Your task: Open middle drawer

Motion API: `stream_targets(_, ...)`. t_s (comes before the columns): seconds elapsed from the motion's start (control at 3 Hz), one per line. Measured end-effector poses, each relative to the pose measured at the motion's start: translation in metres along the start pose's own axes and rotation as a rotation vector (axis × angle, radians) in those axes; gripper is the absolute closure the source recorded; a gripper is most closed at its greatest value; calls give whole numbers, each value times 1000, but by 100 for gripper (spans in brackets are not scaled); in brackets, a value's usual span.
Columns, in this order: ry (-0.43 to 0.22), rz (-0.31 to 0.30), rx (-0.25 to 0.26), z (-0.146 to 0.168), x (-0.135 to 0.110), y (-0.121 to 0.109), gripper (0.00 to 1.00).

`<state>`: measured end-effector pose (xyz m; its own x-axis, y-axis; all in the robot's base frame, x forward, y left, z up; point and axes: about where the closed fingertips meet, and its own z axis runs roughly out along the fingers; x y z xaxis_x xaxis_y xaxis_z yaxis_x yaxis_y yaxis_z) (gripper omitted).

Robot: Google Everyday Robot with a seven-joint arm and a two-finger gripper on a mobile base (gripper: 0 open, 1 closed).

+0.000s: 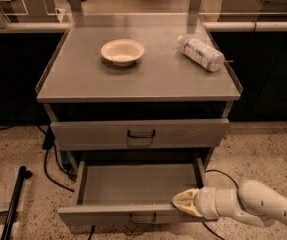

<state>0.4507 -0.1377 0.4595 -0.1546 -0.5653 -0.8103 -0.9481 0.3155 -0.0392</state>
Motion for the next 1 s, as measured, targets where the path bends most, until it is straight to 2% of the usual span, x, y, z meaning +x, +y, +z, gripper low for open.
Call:
stream_targets(0.67, 0, 0, 0, 0, 0, 0, 4)
stream_targets(1.0, 0, 0, 0, 0, 0, 0, 0)
